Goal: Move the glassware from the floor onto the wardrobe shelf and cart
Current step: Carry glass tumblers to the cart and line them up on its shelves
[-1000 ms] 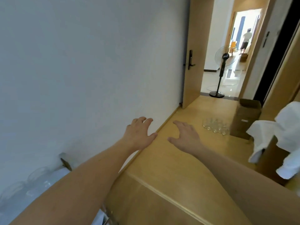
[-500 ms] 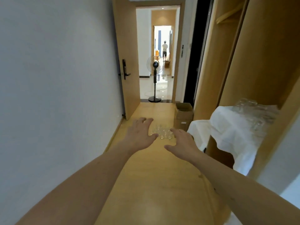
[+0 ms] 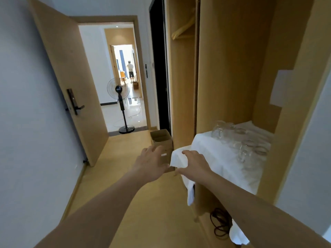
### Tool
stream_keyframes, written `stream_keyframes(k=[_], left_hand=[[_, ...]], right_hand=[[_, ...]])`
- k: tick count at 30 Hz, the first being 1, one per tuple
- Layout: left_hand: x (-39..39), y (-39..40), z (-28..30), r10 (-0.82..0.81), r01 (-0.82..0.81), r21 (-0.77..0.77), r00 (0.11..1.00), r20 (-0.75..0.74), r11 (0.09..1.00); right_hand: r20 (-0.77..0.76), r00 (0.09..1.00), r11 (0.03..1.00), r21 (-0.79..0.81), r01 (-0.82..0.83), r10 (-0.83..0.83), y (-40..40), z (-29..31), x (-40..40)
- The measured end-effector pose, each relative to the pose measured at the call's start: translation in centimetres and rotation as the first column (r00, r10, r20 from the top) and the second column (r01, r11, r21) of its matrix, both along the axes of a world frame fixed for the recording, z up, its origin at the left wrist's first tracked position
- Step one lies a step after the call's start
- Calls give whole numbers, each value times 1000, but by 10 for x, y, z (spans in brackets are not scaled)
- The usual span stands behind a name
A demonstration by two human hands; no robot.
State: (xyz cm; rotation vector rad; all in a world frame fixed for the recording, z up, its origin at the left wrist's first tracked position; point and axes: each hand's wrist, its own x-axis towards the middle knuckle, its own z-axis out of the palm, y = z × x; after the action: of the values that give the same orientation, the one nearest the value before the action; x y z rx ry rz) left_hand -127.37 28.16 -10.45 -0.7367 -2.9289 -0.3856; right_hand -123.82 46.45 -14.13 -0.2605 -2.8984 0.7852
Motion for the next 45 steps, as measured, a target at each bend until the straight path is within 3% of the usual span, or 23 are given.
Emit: stream_keyframes(k=[14,17,31,40,45], left_hand=[[-185,152,-6,-140,128,104,983,118,986],[-222,181,-14,-233,227,68,966,107,971],[-376,285,-10,-646,644,68,751,134,762],[-409,368,-26,-729,741,26,653,204,671],[-415,424,-33,-743,770,-8,618,259,638]], right_hand=[[27,975,975,4,223,-223,125,-4,-136],[47,950,951,13,310,-310,149,-9,-155],[89,753,757,107,644,-652,219,14,-244],[151,695,711,198,675,-703,275,13,-273],[390,687,786,219,578,-614,317,7,-292]])
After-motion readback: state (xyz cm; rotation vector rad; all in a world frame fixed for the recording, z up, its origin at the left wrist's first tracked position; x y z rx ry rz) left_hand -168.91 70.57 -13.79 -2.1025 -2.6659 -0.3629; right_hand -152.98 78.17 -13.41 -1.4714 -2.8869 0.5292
